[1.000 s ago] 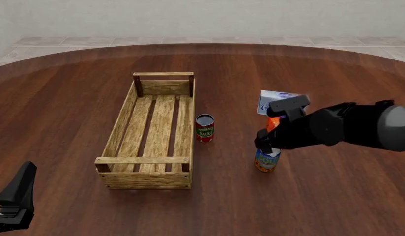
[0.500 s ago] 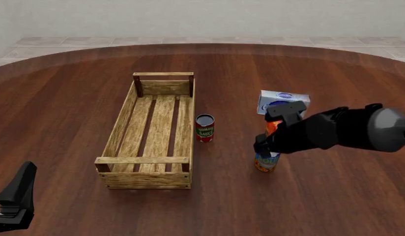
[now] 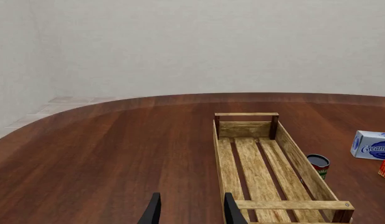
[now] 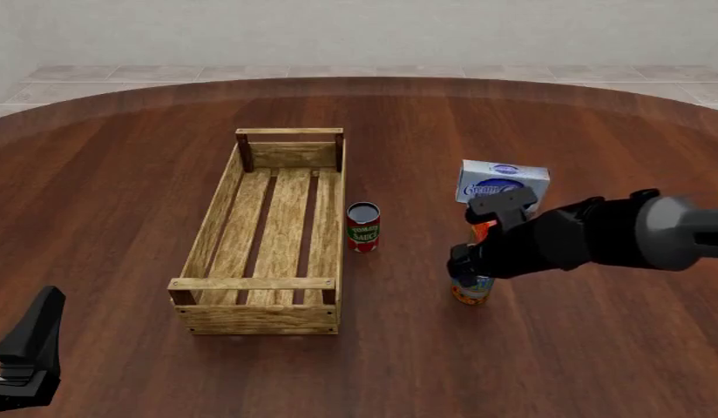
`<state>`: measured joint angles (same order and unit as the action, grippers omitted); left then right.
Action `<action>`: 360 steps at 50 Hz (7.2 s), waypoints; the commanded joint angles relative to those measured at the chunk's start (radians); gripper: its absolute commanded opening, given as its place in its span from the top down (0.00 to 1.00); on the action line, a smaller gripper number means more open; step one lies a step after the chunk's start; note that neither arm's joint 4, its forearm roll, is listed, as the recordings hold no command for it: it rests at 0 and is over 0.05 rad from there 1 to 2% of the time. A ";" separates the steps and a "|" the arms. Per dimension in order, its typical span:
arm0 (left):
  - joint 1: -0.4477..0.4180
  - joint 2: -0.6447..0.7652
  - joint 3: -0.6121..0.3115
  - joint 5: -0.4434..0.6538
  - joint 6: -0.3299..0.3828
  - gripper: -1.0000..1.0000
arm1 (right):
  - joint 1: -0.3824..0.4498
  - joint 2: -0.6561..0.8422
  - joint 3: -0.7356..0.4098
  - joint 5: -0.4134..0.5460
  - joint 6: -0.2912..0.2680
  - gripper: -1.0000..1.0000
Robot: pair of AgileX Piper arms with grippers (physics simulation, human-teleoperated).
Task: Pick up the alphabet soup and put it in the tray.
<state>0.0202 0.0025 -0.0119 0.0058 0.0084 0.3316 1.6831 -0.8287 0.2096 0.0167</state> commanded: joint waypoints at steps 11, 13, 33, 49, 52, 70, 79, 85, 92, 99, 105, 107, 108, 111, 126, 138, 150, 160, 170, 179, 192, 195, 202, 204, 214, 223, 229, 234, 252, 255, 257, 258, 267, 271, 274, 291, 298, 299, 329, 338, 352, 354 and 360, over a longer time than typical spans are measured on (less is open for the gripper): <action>-0.001 -0.001 0.002 -0.001 0.000 0.00 | 0.002 0.012 -0.005 -0.004 -0.004 1.00; -0.001 -0.001 0.002 -0.001 0.000 0.00 | 0.004 0.007 -0.004 -0.003 -0.005 1.00; -0.001 -0.001 0.002 -0.001 0.000 0.00 | 0.011 -0.106 -0.008 0.072 -0.021 1.00; -0.001 -0.001 0.002 -0.001 0.000 0.00 | 0.027 -0.204 0.001 0.124 -0.028 1.00; -0.001 -0.001 0.002 -0.001 0.000 0.00 | 0.035 -0.217 -0.002 0.133 -0.026 1.00; -0.001 -0.001 0.002 -0.001 0.000 0.00 | 0.107 -0.293 -0.079 0.209 -0.012 1.00; -0.001 -0.001 0.002 -0.001 0.000 0.00 | 0.150 -0.294 -0.118 0.229 -0.006 1.00; -0.001 -0.001 0.002 -0.001 0.000 0.00 | 0.181 -0.291 -0.146 0.238 0.005 1.00; -0.001 -0.001 0.002 -0.001 0.000 0.00 | 0.210 -0.284 -0.186 0.251 0.011 1.00; -0.001 -0.001 0.002 -0.001 0.000 0.00 | 0.241 -0.259 -0.246 0.273 0.010 1.00; -0.001 -0.001 0.002 -0.001 0.000 0.00 | 0.266 -0.242 -0.282 0.285 0.009 1.00; -0.001 -0.001 0.002 -0.001 0.000 0.00 | 0.274 -0.232 -0.300 0.289 0.009 1.00; -0.001 -0.001 0.002 -0.001 0.000 0.00 | 0.279 -0.226 -0.308 0.290 0.009 1.00; -0.001 -0.001 0.002 -0.001 0.000 0.00 | 0.297 -0.212 -0.329 0.292 0.012 1.00; -0.001 -0.001 0.002 -0.001 0.000 0.00 | 0.357 -0.150 -0.441 0.315 0.009 1.00; -0.001 -0.001 0.002 -0.001 0.000 0.00 | 0.388 -0.083 -0.519 0.317 0.009 1.00; -0.001 -0.001 0.002 -0.001 0.000 0.00 | 0.423 -0.029 -0.575 0.322 0.013 1.00; -0.001 -0.001 0.002 -0.001 0.000 0.00 | 0.444 0.027 -0.641 0.333 0.007 1.00; -0.001 -0.001 0.002 -0.001 0.000 0.00 | 0.467 0.077 -0.683 0.333 0.008 1.00; -0.001 -0.001 0.002 -0.001 0.000 0.00 | 0.478 0.107 -0.716 0.341 0.011 1.00; -0.001 -0.001 0.002 -0.001 0.000 0.00 | 0.493 0.154 -0.764 0.345 0.006 1.00; -0.001 -0.001 0.002 -0.001 0.000 0.00 | 0.492 0.157 -0.767 0.342 0.006 1.00; -0.001 -0.001 0.002 -0.001 0.000 0.00 | 0.487 0.178 -0.773 0.337 0.006 1.00; -0.001 -0.001 0.002 -0.001 0.000 0.00 | 0.488 0.185 -0.774 0.334 0.008 1.00; -0.001 -0.001 0.002 -0.001 0.000 0.00 | 0.491 0.212 -0.772 0.316 0.015 1.00; -0.001 -0.001 0.002 -0.001 0.000 0.00 | 0.488 0.245 -0.779 0.305 0.016 1.00; -0.001 -0.001 0.002 -0.001 0.000 0.00 | 0.488 0.264 -0.789 0.300 0.016 1.00; -0.001 -0.001 0.002 -0.001 0.000 0.00 | 0.493 0.281 -0.794 0.295 0.017 1.00; -0.001 -0.001 0.002 -0.001 0.000 0.00 | 0.493 0.341 -0.827 0.293 0.017 1.00; -0.001 -0.001 0.002 -0.001 0.000 0.00 | 0.494 0.347 -0.836 0.291 0.019 1.00; -0.001 -0.001 0.002 -0.001 0.000 0.00 | 0.497 0.352 -0.833 0.288 0.022 1.00; -0.001 -0.001 0.002 -0.001 0.000 0.00 | 0.496 0.356 -0.834 0.288 0.021 1.00; -0.001 -0.001 0.002 -0.001 0.000 0.00 | 0.491 0.382 -0.848 0.289 0.019 1.00; -0.001 -0.001 0.002 -0.001 0.000 0.00 | 0.488 0.394 -0.854 0.288 0.017 1.00; -0.001 -0.001 0.002 -0.001 0.000 0.00 | 0.490 0.403 -0.858 0.287 0.022 1.00; -0.001 -0.001 0.002 -0.001 0.000 0.00 | 0.483 0.431 -0.858 0.276 0.022 1.00; -0.001 -0.001 0.002 -0.001 0.000 0.00 | 0.482 0.443 -0.861 0.276 0.022 1.00; -0.001 -0.001 0.002 -0.001 0.000 0.00 | 0.482 0.443 -0.861 0.276 0.022 1.00; -0.001 -0.001 0.002 -0.001 0.000 0.00 | 0.476 0.461 -0.875 0.281 0.019 0.00; -0.001 -0.001 0.002 -0.001 0.000 0.00 | 0.475 0.459 -0.876 0.278 0.020 0.00; -0.001 -0.001 0.002 -0.001 0.000 0.00 | 0.480 0.407 -0.849 0.283 0.018 0.00; -0.001 -0.001 0.002 -0.001 0.000 0.00 | 0.481 0.393 -0.839 0.280 0.018 0.00; -0.001 -0.001 0.002 -0.001 0.000 0.00 | 0.483 0.353 -0.806 0.277 0.019 0.00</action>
<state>0.0201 0.0025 -0.0119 0.0058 0.0084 0.8118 2.0878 -1.6709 0.4884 0.0368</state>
